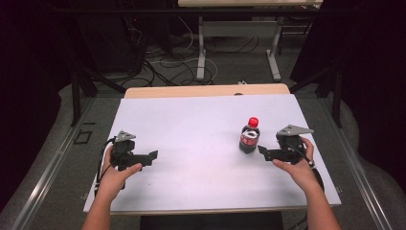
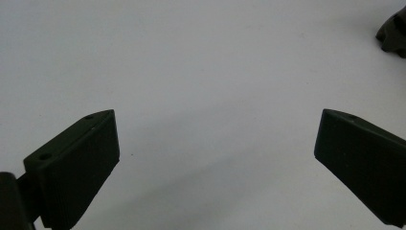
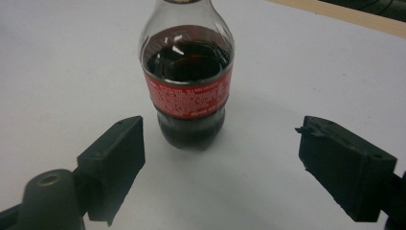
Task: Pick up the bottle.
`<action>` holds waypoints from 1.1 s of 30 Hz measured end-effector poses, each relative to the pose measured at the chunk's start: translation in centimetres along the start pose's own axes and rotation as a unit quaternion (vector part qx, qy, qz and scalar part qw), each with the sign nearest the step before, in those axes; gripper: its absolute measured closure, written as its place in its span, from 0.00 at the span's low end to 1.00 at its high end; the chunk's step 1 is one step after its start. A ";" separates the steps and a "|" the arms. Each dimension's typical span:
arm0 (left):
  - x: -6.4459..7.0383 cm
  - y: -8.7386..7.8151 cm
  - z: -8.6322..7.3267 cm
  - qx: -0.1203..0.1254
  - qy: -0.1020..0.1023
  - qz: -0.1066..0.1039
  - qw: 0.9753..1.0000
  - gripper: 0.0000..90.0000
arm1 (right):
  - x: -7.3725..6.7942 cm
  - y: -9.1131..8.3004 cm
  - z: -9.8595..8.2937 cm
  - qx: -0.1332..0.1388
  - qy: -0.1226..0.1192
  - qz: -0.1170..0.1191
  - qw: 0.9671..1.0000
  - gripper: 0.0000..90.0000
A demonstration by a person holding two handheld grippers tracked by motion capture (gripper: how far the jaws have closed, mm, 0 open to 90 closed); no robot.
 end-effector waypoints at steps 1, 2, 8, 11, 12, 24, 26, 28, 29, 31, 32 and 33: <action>0.0 0.0 0.0 0.000 0.000 0.000 1.000 0.02 | 0.0 0.2 0.2 0.000 0.002 0.004 1.000 0.18; 0.0 0.0 0.0 0.000 -0.001 -0.001 1.000 0.02 | 0.0 0.2 0.2 0.000 0.002 0.004 1.000 0.18; -0.1 0.0 -0.1 -0.004 -0.001 -0.002 1.000 0.02 | -0.3 2.0 1.2 -0.004 0.002 0.031 0.999 0.18; -0.1 0.1 -0.1 -0.010 -0.006 -0.003 1.000 0.02 | -0.4 3.0 1.6 -0.009 0.001 0.040 0.999 0.18; -0.1 0.2 -0.1 -0.010 -0.004 -0.002 1.000 0.02 | -0.4 3.4 1.6 -0.008 -0.001 0.045 0.999 0.18; -0.3 0.3 -0.6 -0.016 -0.004 0.010 1.000 0.02 | -0.6 5.3 1.3 -0.013 -0.001 0.046 0.999 0.24; -0.3 0.3 -0.6 -0.014 -0.006 0.009 1.000 0.02 | -0.4 5.5 1.1 -0.011 0.008 0.045 0.999 0.26; -0.3 0.1 -0.6 -0.015 -0.005 0.010 1.000 0.02 | -0.3 5.6 1.0 -0.010 0.016 0.050 0.999 0.27; -0.3 0.1 -0.6 -0.015 -0.005 0.010 1.000 0.02 | -0.2 5.6 0.9 -0.012 0.016 0.051 0.998 0.28; -0.4 0.1 -0.5 -0.014 -0.005 0.011 1.000 0.02 | -0.3 5.6 0.8 -0.010 0.028 0.055 0.998 0.29; -0.4 0.1 -0.5 -0.013 -0.005 0.012 1.000 0.02 | -0.1 5.7 0.7 -0.008 0.025 0.055 0.998 0.30; -0.5 -0.1 -0.5 -0.021 -0.003 0.012 1.000 0.02 | -0.1 5.8 0.7 -0.010 0.031 0.059 0.998 0.30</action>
Point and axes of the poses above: each handheld gripper's, and its own axes: y roughly forward along the jaws, z roughly out of its top, x roughly to its right, the point moved 2 cm from there along y, roughly forward along the jaws, and after that the axes turned 4 degrees about z, right-handed, at the moved point
